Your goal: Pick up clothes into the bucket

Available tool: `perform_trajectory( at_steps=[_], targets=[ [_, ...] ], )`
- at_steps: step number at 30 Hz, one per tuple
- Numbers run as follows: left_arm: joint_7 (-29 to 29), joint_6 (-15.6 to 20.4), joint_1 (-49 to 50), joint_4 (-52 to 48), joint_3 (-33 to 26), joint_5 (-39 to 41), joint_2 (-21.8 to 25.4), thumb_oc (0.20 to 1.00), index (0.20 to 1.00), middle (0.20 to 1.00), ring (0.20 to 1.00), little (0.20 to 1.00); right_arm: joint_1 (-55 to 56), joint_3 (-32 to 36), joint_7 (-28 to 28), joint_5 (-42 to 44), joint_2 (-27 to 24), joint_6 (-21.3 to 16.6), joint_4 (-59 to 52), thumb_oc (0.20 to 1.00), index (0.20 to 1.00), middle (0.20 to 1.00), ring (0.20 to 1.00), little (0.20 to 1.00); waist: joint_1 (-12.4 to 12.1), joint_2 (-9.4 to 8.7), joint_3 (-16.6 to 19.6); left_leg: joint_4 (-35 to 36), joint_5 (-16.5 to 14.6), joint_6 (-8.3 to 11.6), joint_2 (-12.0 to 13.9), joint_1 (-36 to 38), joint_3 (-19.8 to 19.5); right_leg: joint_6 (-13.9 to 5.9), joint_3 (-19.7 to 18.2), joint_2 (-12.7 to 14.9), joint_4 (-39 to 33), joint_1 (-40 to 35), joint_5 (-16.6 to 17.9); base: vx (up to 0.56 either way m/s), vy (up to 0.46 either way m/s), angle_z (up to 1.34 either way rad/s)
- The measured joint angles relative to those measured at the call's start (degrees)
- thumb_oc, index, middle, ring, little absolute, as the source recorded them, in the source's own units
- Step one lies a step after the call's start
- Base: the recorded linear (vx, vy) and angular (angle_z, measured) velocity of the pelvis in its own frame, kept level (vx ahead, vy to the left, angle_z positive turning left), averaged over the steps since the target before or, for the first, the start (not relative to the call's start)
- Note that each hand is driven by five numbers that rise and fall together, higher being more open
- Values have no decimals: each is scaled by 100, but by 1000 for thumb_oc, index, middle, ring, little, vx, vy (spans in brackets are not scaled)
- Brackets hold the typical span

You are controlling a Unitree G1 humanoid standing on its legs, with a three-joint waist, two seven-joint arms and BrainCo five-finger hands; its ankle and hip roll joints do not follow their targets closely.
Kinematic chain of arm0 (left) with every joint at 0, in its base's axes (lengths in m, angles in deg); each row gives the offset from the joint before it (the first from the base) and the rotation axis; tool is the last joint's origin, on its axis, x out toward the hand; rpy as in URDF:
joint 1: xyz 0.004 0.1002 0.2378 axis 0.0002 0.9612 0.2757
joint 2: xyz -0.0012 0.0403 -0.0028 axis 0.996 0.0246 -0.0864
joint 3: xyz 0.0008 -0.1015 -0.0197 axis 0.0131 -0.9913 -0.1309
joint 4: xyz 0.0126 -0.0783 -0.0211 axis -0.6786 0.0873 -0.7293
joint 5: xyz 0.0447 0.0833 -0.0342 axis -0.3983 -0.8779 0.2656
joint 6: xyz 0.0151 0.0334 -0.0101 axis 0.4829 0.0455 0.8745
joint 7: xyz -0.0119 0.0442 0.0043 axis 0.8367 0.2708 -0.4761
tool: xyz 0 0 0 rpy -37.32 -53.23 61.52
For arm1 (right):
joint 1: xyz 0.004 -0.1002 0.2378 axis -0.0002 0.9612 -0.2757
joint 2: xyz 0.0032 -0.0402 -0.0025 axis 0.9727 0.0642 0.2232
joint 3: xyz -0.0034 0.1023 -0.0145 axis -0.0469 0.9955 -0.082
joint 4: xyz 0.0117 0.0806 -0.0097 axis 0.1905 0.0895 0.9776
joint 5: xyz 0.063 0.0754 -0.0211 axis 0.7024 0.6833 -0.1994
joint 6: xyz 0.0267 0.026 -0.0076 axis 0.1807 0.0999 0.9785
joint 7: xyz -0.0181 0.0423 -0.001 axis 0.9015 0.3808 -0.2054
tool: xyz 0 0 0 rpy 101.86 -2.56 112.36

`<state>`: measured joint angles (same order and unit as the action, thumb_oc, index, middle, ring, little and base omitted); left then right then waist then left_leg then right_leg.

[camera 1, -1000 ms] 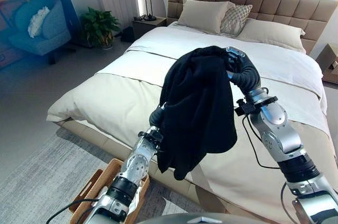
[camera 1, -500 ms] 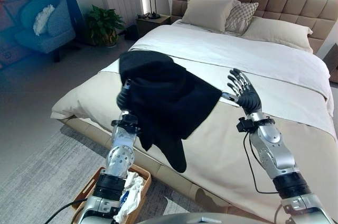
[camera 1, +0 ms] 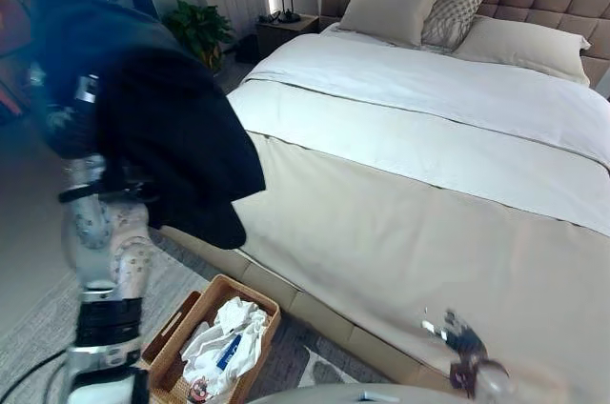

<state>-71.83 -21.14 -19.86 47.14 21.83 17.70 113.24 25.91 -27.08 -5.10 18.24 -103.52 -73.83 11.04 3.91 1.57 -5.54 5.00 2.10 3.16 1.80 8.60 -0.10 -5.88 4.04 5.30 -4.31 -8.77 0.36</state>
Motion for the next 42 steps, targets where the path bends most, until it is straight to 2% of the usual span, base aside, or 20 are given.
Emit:
perform_trajectory(
  at_steps=[2,8,13,17,22,26,29,31,35,38,42],
  targets=[
    [-102,42,141,0,-200,-403,209,200,200,200,200,200,-4,-40,20,-305,20,-1,363,1000,1000,1000,1000,1000,-20,-25,-24,-1,-5,7,0,1,-2,-1,-2,-2,4,1,-1,-8,1,3],
    [-243,98,1001,18,-343,-668,61,200,200,200,200,200,112,-133,11,-1142,42,-8,917,1000,1000,1000,1000,1000,-76,-88,-147,-2,-5,9,-12,-46,-18,-19,33,-8,30,63,-16,-37,4,2],
    [-142,3,1583,343,-265,-715,-1006,200,200,200,200,200,-6,-395,75,-1513,68,-13,871,1000,1000,1000,1000,1000,-175,-183,-274,-60,5,-4,-27,-251,-65,-14,75,2,133,258,-30,-72,11,3],
    [-119,-186,1874,845,-61,-819,-1153,200,200,200,200,200,-139,-401,67,-1504,103,-91,804,1000,1000,1000,1000,1000,-170,-181,-399,-104,10,-10,-26,-336,-85,-12,91,31,224,359,-47,-41,20,4],
    [-363,-322,2002,1621,-64,-1724,-902,200,200,200,200,200,-211,-460,52,-1576,104,-198,770,1000,1000,1000,1000,1000,-184,-152,-499,-101,8,-9,-14,-365,-94,-7,107,23,277,406,-77,0,0,0],
    [-496,-387,1997,2104,49,-1999,-675,200,200,200,200,200,-218,-464,42,-1578,102,-237,765,1000,1000,1000,1000,1000,-178,-168,-527,-119,10,-10,-14,-422,-92,4,106,11,278,461,-68,0,0,0],
    [-607,-392,1935,2665,358,-2423,-468,200,200,200,200,200,-227,-475,-8,-1579,91,-271,758,1000,1000,1000,1000,1000,-172,-199,-545,-133,9,-9,-15,-436,-70,3,90,1,290,509,-70,-46,17,-5],
    [-641,-495,1934,3048,663,-2795,-79,200,200,200,200,200,-223,-483,-14,-1578,28,-335,535,1000,1000,1000,1000,1000,-165,-228,-619,-144,3,-1,-1,-483,-18,-1,25,-6,324,597,-72,-58,16,-16],
    [-693,-644,1737,3675,841,-3432,279,200,200,200,200,200,-258,-625,-58,-1578,-88,-422,576,1000,1000,1000,1000,1000,-149,-348,-803,-241,1,0,-3,-679,16,0,-43,-11,457,836,-68,-46,18,-8],
    [-701,-696,1603,3933,896,-3565,404,200,200,200,200,200,-277,-677,-60,-1578,-91,-468,594,1000,1000,1000,1000,1000,-148,-452,-897,-281,1,1,-3,-831,29,0,-60,-17,489,987,-65,-75,21,-6],
    [-812,-759,1300,4205,1083,-3737,689,200,200,200,200,200,-434,-718,-123,-1571,-98,-535,441,1000,1000,1000,1000,1000,-156,-607,-1196,-501,-17,24,-17,-1185,131,1,-173,-27,754,1403,-65,-45,23,-11]
  ],
)
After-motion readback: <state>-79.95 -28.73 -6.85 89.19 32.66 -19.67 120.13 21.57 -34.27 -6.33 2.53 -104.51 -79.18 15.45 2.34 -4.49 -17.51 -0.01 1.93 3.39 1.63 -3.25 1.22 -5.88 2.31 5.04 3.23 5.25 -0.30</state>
